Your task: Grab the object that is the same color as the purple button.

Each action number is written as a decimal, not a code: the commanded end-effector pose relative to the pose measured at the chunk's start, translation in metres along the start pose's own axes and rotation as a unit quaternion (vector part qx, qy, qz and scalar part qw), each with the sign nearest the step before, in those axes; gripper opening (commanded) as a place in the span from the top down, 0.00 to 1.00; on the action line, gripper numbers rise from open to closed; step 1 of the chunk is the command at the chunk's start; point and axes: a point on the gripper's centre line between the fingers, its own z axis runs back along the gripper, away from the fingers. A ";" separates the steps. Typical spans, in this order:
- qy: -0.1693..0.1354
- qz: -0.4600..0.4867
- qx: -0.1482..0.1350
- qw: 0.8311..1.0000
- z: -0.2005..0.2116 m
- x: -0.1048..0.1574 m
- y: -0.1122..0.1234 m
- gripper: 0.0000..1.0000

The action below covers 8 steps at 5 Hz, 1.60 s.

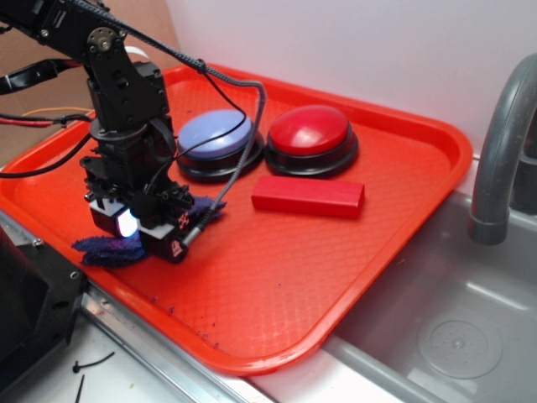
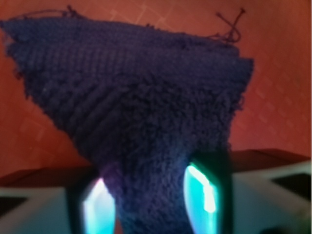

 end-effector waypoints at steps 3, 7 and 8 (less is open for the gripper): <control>0.004 -0.023 -0.004 1.000 0.005 -0.003 0.008 1.00; -0.073 -0.044 -0.040 0.996 0.147 0.002 0.009 1.00; -0.085 -0.036 -0.078 0.993 0.182 0.011 0.018 1.00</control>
